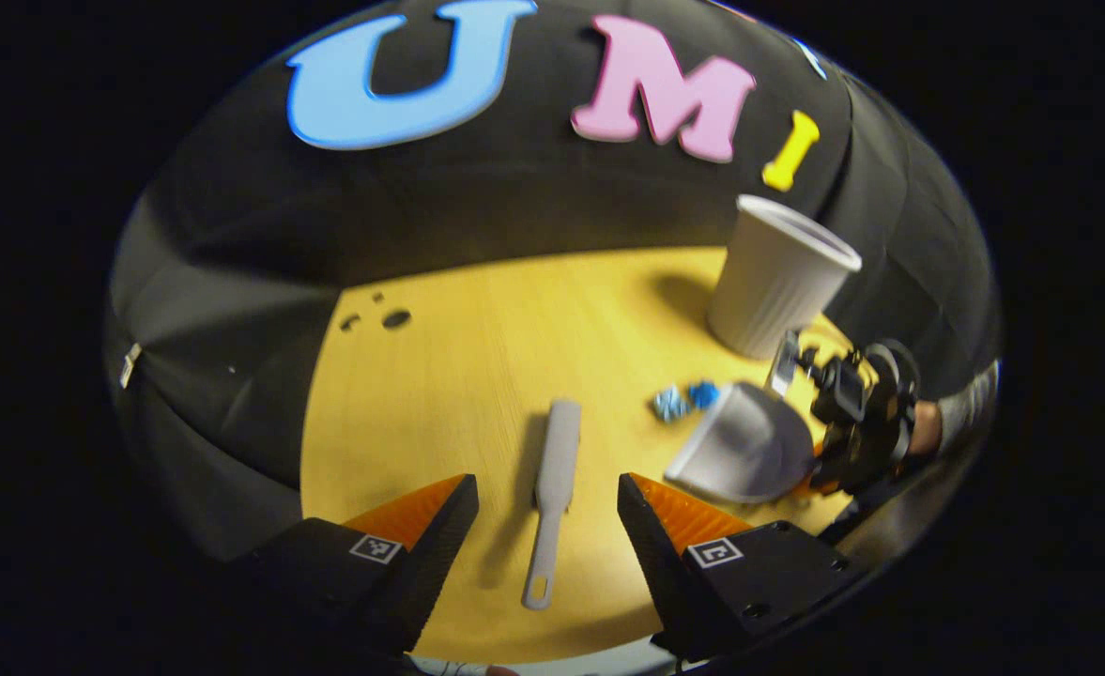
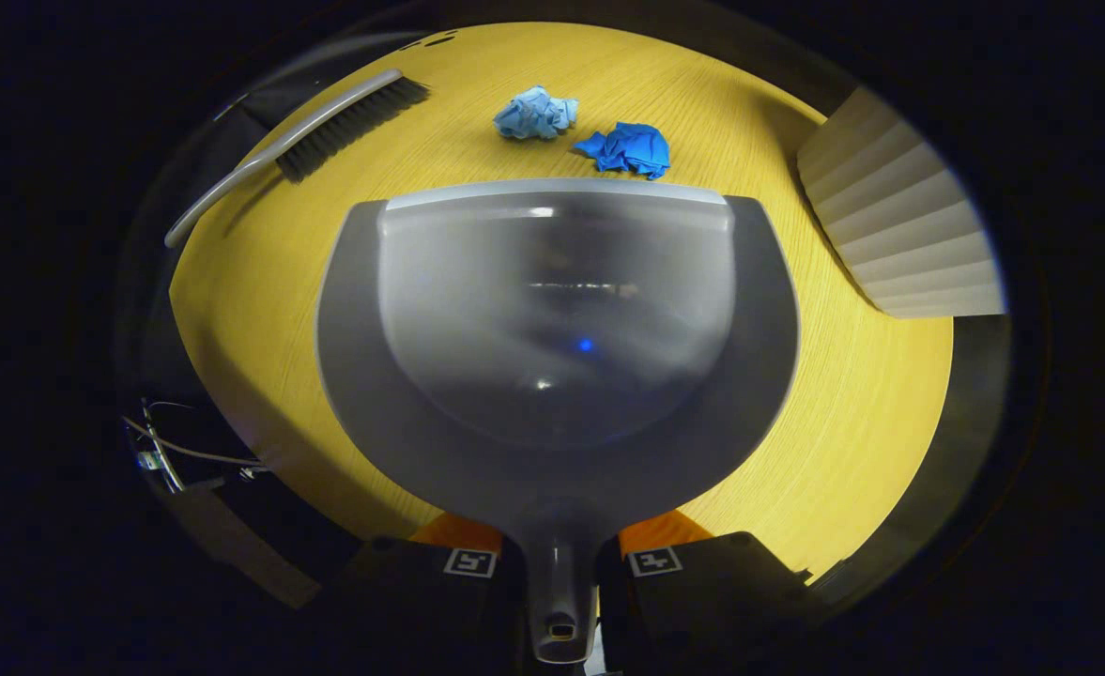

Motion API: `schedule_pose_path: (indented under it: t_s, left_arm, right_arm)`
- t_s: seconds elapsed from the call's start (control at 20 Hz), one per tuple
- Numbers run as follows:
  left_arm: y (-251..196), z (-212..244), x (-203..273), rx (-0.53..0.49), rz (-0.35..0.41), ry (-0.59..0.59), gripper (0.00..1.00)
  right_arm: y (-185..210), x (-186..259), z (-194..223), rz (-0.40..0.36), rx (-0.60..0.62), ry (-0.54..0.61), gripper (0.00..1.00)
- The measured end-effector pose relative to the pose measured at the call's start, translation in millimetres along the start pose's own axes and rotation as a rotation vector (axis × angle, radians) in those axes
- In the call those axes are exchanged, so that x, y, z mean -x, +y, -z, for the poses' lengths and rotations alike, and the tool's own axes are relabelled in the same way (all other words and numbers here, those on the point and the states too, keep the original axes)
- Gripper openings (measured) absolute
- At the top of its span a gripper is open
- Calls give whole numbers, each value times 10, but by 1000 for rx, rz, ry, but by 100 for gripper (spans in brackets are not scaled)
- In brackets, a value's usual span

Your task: Pick up the small broom and dustpan from the desktop, sweep the trash into the dustpan with the broom, and then empty the trash into the garbage bin.

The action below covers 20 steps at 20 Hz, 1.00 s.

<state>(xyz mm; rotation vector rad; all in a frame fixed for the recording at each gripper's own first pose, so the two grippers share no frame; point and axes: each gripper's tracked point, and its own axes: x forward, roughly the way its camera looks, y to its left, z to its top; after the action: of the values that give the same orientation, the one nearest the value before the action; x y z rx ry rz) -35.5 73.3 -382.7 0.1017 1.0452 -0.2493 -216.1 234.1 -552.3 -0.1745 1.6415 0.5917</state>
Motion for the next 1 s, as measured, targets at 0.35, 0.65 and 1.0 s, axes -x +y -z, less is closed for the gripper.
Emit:
schedule_pose_path:
  t_s: [0.35,0.65,1.0]
  left_arm:
    - [54,718,-669,-70,-6,408,93]
    - [231,861,-883,-143,-62,502,83]
    - [323,1041,-941,-142,-105,596,29]
  right_arm:
    - [-12,-1,-17,-11,-11,-9,35]
    - [-15,0,-25,-12,-11,-11,35]
    - [-14,2,-29,-10,-14,-13,36]
